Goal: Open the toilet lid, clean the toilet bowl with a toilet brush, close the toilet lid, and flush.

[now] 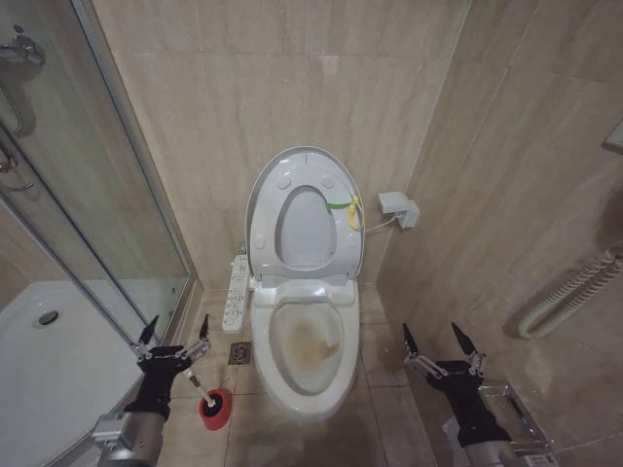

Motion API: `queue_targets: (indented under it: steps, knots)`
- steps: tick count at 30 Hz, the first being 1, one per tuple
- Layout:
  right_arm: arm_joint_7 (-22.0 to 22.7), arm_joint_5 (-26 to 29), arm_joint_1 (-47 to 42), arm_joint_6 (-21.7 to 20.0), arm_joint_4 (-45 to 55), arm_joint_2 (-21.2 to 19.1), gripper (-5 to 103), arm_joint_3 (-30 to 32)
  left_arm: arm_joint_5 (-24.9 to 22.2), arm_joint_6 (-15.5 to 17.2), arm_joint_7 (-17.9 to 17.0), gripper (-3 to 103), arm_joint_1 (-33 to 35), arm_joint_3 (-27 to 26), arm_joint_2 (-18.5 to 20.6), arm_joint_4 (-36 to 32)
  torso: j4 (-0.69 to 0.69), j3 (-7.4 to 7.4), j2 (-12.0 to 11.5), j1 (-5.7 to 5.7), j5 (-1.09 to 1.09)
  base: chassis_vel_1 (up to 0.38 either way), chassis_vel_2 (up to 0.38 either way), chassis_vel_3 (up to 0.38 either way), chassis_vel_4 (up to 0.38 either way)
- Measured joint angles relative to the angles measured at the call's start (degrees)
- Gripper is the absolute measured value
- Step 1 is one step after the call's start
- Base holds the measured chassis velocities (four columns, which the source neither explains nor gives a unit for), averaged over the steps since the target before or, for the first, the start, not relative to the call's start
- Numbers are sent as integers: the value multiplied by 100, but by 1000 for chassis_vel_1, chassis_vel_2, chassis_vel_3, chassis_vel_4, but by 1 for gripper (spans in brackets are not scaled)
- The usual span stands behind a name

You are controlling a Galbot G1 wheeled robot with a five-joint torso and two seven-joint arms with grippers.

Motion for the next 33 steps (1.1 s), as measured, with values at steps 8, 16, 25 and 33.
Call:
queue_targets:
  steps: [8, 16, 25, 33]
  knots:
    - [0, 0, 0, 0, 0, 0, 100, 0, -208, 788, 155, 100, -105, 109, 15, -129, 0, 0, 0, 0, 0, 0, 0, 0, 0]
    - [0, 0, 0, 0, 0, 0, 100, 0, 84, 122, 241, 100, 269, 56, -163, -402, -1, 0, 0, 0, 1, 0, 0, 0, 0]
    - [0, 0, 0, 0, 0, 0, 100, 0, 172, 483, 370, 100, 499, -27, -189, -723, -1, 0, 0, 0, 1, 0, 0, 0, 0]
    - [0, 0, 0, 0, 0, 0, 100, 0, 389, -409, 124, 100, 417, -105, -161, 435, 0, 0, 0, 0, -1, 0, 0, 0, 0]
